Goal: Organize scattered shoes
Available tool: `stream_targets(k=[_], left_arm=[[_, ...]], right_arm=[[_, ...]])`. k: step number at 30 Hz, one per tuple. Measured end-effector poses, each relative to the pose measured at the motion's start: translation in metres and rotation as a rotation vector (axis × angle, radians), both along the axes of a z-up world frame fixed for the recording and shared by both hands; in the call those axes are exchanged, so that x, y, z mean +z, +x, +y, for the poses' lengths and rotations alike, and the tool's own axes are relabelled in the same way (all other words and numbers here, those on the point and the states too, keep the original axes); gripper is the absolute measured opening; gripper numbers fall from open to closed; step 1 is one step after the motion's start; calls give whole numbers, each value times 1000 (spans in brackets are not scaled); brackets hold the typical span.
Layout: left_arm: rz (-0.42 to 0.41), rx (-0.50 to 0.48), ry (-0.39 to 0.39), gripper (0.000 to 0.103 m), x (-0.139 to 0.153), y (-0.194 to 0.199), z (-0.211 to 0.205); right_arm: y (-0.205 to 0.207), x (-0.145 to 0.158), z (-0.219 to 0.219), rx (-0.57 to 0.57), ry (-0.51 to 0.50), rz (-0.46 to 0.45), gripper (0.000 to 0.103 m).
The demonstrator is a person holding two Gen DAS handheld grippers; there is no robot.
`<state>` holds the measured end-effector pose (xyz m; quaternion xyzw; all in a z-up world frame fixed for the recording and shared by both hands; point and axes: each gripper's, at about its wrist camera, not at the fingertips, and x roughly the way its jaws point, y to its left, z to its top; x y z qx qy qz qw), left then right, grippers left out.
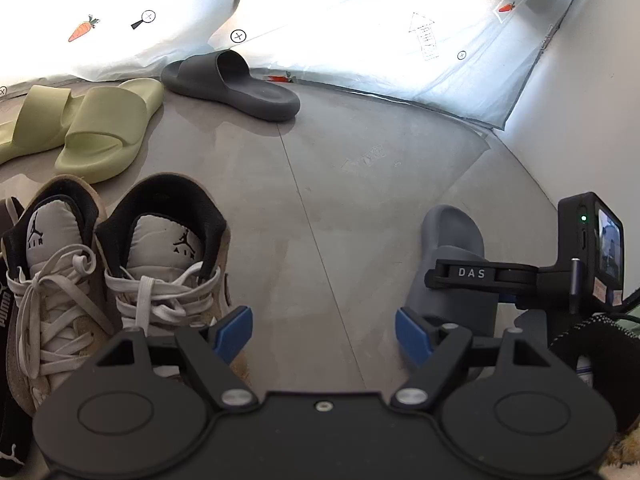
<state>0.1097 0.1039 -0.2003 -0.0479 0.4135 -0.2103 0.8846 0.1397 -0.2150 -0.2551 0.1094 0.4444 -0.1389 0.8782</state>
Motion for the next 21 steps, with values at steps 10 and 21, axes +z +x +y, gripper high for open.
stream_targets(k=[10,21], left_arm=[[-1,22,-2,79,1,-3,11],[-18,-16,3,79,6,8,-3]], right_arm=[[-16,-3,-5,464,-74,0,102],[-28,-4,-5,585,-96,-20,103]])
